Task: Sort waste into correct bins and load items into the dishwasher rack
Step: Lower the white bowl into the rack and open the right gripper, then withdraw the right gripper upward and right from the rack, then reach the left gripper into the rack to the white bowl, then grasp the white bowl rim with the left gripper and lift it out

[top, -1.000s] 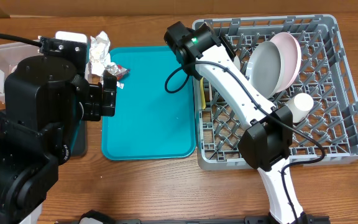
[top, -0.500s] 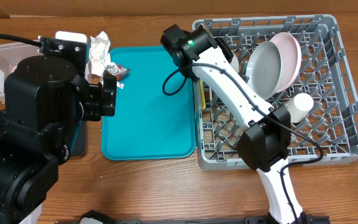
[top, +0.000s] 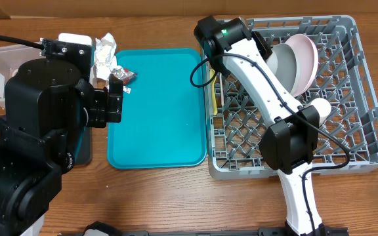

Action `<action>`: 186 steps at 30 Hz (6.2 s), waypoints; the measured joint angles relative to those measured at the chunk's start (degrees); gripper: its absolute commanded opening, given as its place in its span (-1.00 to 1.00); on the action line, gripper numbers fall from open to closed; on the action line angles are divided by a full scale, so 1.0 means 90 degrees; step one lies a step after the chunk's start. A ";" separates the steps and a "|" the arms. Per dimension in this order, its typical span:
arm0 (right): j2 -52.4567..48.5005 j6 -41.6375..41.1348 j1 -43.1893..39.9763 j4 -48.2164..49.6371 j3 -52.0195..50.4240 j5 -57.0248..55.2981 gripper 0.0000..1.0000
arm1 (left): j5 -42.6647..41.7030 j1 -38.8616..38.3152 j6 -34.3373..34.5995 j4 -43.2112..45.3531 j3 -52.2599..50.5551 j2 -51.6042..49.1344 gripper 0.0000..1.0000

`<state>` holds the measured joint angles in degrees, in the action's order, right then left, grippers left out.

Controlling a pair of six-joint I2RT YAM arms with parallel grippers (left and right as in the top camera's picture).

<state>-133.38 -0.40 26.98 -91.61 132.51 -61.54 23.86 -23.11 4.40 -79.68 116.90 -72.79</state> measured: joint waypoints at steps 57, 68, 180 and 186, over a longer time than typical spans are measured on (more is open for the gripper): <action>-0.0005 -0.0284 0.1175 -0.0204 0.0022 0.0651 0.41 | 0.0000 0.0002 0.0000 0.0049 0.0000 -0.0058 1.00; 0.0117 -0.1620 0.0087 -0.0607 0.2582 0.4685 0.32 | -0.0920 0.0002 0.0002 0.0126 0.0000 -0.0058 1.00; 0.5090 -0.2429 -0.2115 -0.0617 0.0818 0.7191 1.00 | -0.3575 -0.1103 0.2341 0.4051 0.1268 -0.7036 -0.43; 0.5090 -0.2431 -0.2113 -0.0617 0.0818 0.7198 1.00 | -0.3572 -0.1013 0.2339 0.4051 0.1268 -0.7036 -0.92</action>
<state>-87.57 -22.28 7.97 -97.17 139.87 3.25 -8.29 -32.23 25.45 -43.22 128.31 -136.11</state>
